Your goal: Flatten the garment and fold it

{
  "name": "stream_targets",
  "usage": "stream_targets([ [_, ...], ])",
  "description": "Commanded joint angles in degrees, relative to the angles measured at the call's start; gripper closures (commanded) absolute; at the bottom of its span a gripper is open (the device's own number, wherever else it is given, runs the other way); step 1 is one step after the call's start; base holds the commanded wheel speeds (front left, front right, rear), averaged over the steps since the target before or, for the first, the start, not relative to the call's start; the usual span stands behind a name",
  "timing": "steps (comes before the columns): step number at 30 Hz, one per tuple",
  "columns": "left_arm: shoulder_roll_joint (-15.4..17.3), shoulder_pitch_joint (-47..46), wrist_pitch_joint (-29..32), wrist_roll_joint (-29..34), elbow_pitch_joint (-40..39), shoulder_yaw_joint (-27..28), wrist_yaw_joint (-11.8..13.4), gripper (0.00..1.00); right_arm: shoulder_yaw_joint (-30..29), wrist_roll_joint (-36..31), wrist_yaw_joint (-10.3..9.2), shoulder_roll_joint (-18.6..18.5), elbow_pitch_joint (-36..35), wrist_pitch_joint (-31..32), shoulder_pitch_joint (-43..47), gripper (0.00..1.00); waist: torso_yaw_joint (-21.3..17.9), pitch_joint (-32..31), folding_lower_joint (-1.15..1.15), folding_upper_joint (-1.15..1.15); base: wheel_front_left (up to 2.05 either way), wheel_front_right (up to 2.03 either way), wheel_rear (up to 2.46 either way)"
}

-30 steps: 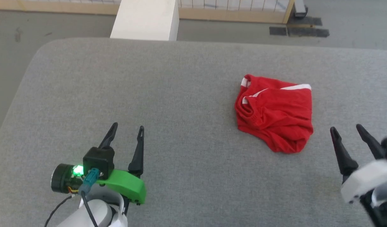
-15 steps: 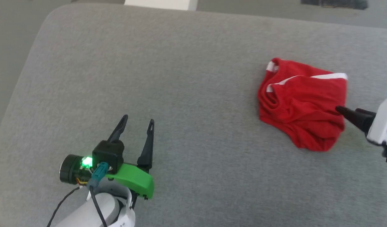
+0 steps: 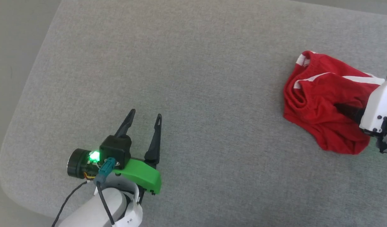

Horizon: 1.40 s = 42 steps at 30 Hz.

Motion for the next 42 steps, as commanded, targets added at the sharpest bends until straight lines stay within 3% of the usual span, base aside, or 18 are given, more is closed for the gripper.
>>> stream_targets([
  [1, -0.5, -0.9, -0.3, 0.8, 0.3, -0.1, -0.3, 0.0, 1.3, -0.4, -0.06, 1.4, 1.7, 0.0, 0.7, 0.0, 0.4, 0.3, 0.0, 0.0, 0.0, 0.0, 0.0],
  [2, -0.5, -0.9, -0.3, 0.8, 0.3, -0.1, -0.3, 0.0, 1.9, -0.7, -0.06, 1.4, 1.7, 0.0, 0.9, 0.05, 0.5, 0.3, 0.0, 0.0, 0.0, 0.0, 0.0],
  [3, -0.6, -1.0, -0.3, 0.8, 0.4, -0.2, -0.3, 0.0, 2.7, -0.9, -0.06, 1.2, 1.7, -0.3, 1.1, 1.0, 0.5, 0.3, 0.0, 0.0, 0.0, 0.0, 0.0],
  [8, -0.8, -0.8, -0.1, 0.5, 1.2, -0.4, -0.3, 0.0, 6.2, -1.1, -0.06, -0.6, 1.1, -3.5, 1.8, 1.0, 0.1, -1.1, 0.0, 0.0, 0.0, 0.0, 0.0],
  [16, -0.4, 0.5, 0.1, -0.3, 2.2, -0.7, -0.5, 0.0, 18.4, 3.5, -0.06, -11.1, -4.1, -10.2, 2.8, 1.0, -2.7, -5.6, 0.0, 0.0, 0.0, 0.0, 0.0],
  [21, 0.0, 1.9, 0.1, -0.9, 2.2, -0.8, -0.5, 0.0, 26.6, 8.5, -0.06, -21.6, -9.7, -10.4, 4.4, 1.0, -5.7, -7.3, 0.0, 0.0, 0.0, 0.0, 0.0],
  [28, 0.4, 2.1, -0.3, -1.0, 1.1, -0.1, -0.3, 0.0, 35.7, 12.5, -0.06, -40.5, -13.6, -13.6, 6.1, 1.0, -9.6, -5.6, 0.0, 0.0, 0.0, 0.0, 0.0],
  [30, 0.3, 1.4, -0.4, -0.8, 0.6, 0.1, -0.3, 0.0, 37.3, 12.8, -0.06, -45.3, -12.5, -15.8, 6.6, 1.0, -10.1, -4.2, 0.0, 0.0, 0.0, 0.0, 0.0],
  [34, 0.0, -0.2, -0.4, -0.2, -0.2, 0.3, -0.4, 0.0, 39.1, 12.1, -0.06, -51.6, -8.6, -20.7, 7.1, 1.0, -10.3, -1.6, 0.0, 0.0, 0.0, 0.0, 0.0],
  [42, -0.2, -2.4, -0.2, 0.9, -1.8, 0.0, -0.4, 0.0, 36.2, 8.9, -0.06, -55.2, 5.5, -32.2, 7.9, 1.0, -9.3, 3.2, 0.0, 0.0, 0.0, 0.0, 0.0],
])
